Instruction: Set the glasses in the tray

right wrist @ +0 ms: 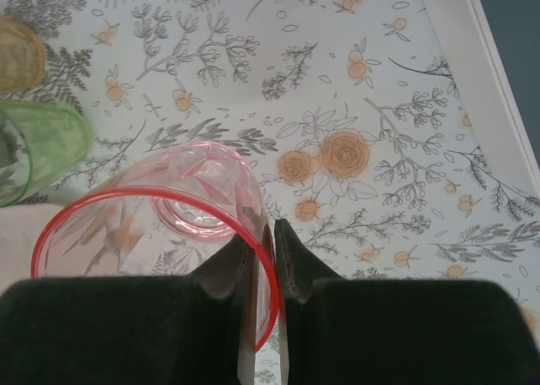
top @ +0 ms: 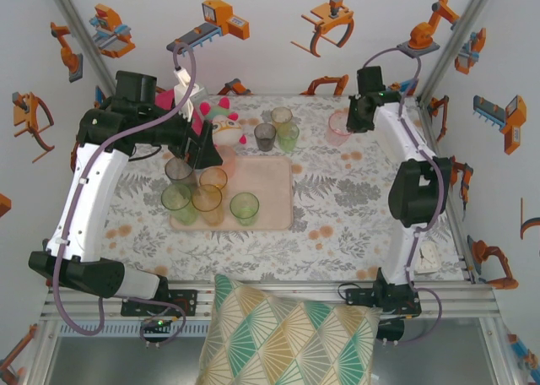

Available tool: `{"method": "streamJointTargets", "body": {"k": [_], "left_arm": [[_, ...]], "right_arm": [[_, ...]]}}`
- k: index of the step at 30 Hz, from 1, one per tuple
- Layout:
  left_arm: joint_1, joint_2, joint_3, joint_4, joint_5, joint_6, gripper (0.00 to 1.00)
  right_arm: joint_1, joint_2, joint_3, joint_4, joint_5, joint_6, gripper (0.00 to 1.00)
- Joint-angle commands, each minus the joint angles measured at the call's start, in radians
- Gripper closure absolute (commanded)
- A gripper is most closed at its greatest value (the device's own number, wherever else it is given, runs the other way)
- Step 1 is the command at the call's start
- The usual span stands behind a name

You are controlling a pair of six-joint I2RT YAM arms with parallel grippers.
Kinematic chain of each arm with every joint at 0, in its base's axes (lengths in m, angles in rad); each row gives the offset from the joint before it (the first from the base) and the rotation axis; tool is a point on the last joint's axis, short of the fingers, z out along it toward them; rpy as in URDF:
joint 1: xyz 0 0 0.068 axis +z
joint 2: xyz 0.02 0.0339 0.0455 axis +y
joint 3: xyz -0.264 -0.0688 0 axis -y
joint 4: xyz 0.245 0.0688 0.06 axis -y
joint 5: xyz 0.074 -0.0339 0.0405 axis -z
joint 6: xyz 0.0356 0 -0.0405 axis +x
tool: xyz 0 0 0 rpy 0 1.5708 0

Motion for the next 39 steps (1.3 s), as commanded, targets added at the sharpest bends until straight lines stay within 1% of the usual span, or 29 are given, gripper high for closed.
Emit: {"method": "streamJointTargets", "body": {"k": [1, 5, 14, 22, 30, 39], "left_arm": [[-0.003, -0.008, 0.015, 0.003, -0.002, -0.012, 0.03], [-0.003, -0.015, 0.014, 0.007, 0.0, -0.013, 0.03], [-0.002, -0.045, -0.01, 0.02, 0.002, -0.023, 0.03], [-0.002, -0.066, -0.035, 0.033, 0.005, -0.026, 0.03], [-0.003, -0.087, -0.047, 0.034, 0.008, -0.029, 0.03], [-0.001, -0.108, -0.045, 0.032, 0.021, -0.042, 0.03]], "right_arm": [[0.049, -0.062, -0.01, -0.011, 0.004, -0.002, 0.9], [0.115, -0.09, -0.017, -0.021, 0.019, -0.004, 0.9], [0.311, -0.12, -0.02, -0.052, 0.058, 0.001, 0.9], [0.464, -0.066, -0.003, -0.049, 0.071, 0.022, 0.89], [0.553, 0.048, 0.082, -0.061, 0.097, 0.021, 0.9], [0.616, 0.152, 0.168, -0.099, 0.117, 0.018, 0.89]]}}
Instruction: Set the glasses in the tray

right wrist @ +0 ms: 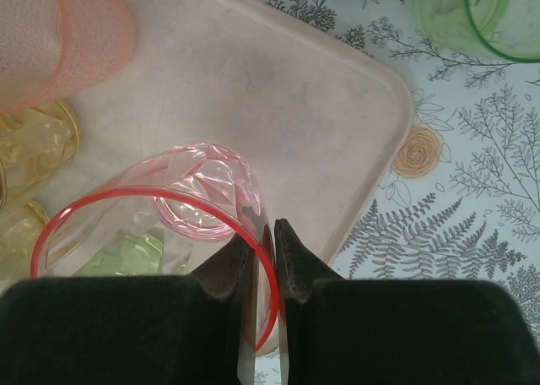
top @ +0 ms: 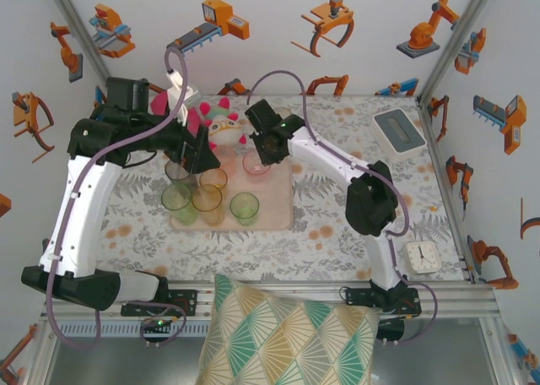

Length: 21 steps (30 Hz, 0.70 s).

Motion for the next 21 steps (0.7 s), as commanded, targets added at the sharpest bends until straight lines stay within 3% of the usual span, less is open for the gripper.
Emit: {"method": "streamJointTargets", "body": {"k": [1, 21], "left_arm": [[0.001, -0.027, 0.0, 0.004, 0.026, -0.018, 0.03], [0.01, -0.045, 0.001, 0.002, 0.036, -0.022, 0.03]], "right_arm": [[0.022, 0.026, 0.061, -0.03, 0.035, 0.012, 0.89], [0.062, 0.114, 0.112, -0.05, 0.036, 0.018, 0.89]]}}
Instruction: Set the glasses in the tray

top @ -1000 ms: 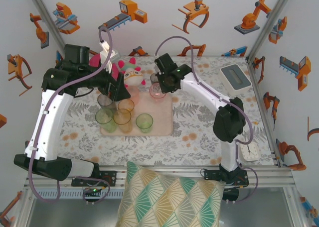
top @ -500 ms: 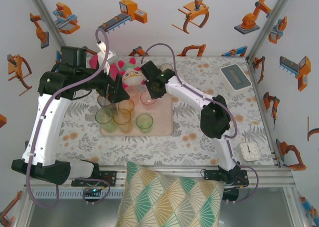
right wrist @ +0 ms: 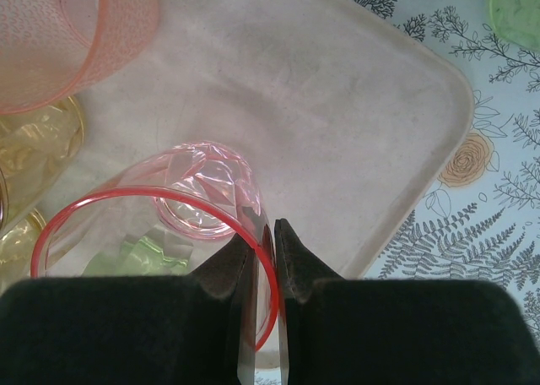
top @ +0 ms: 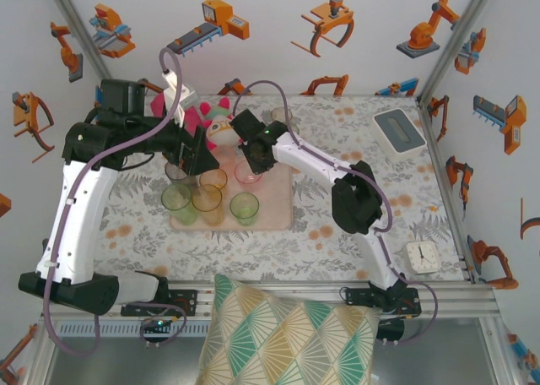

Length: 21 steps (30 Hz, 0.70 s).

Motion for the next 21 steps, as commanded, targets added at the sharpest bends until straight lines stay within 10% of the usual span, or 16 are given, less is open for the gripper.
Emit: {"method": "streamJointTargets", "body": {"k": [1, 21], "left_arm": [[0.007, -0.02, -0.002, 0.003, 0.026, -0.011, 0.03], [0.012, -0.02, -0.005, 0.005, 0.025, -0.01, 0.03]], "right_arm": [[0.008, 0.017, 0.037, -0.002, 0.005, 0.021, 0.88], [0.009, 0.053, 0.015, 0.029, -0.023, 0.042, 0.87]]}}
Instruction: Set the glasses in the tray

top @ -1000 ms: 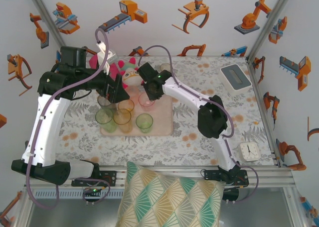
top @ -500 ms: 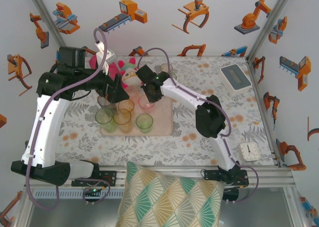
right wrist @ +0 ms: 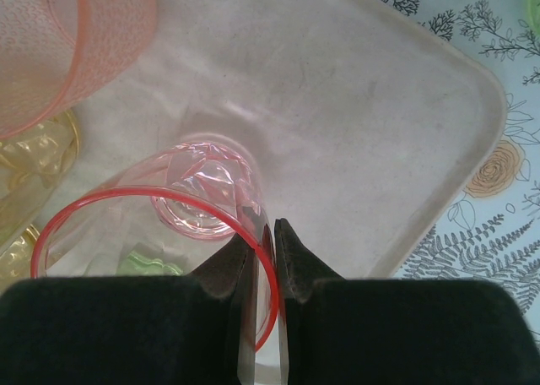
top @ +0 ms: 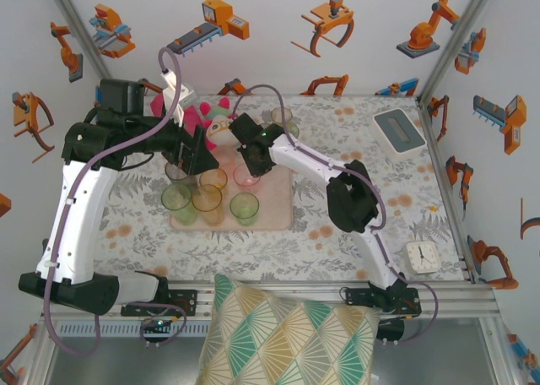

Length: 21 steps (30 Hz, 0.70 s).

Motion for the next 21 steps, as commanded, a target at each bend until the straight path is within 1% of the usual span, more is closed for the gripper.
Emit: {"method": "streamJointTargets", "body": {"k": [1, 6, 11, 21], "left_arm": [[0.008, -0.018, -0.003, 0.006, 0.023, -0.007, 0.03], [0.007, -0.019, 0.0, 0.006, 0.023, -0.007, 0.03], [0.007, -0.015, 0.004, 0.006, 0.026, -0.009, 0.03], [0.008, -0.012, 0.011, 0.006, 0.028, -0.01, 0.03]], "right_arm": [[0.008, 0.01, 0.017, 0.011, -0.011, 0.019, 0.87], [0.007, 0.009, 0.013, 0.009, -0.01, 0.018, 0.86], [0.008, 0.008, 0.004, 0.01, -0.009, 0.019, 0.83], [0.009, -0.014, -0.013, 0.011, -0.008, 0.02, 0.73]]}}
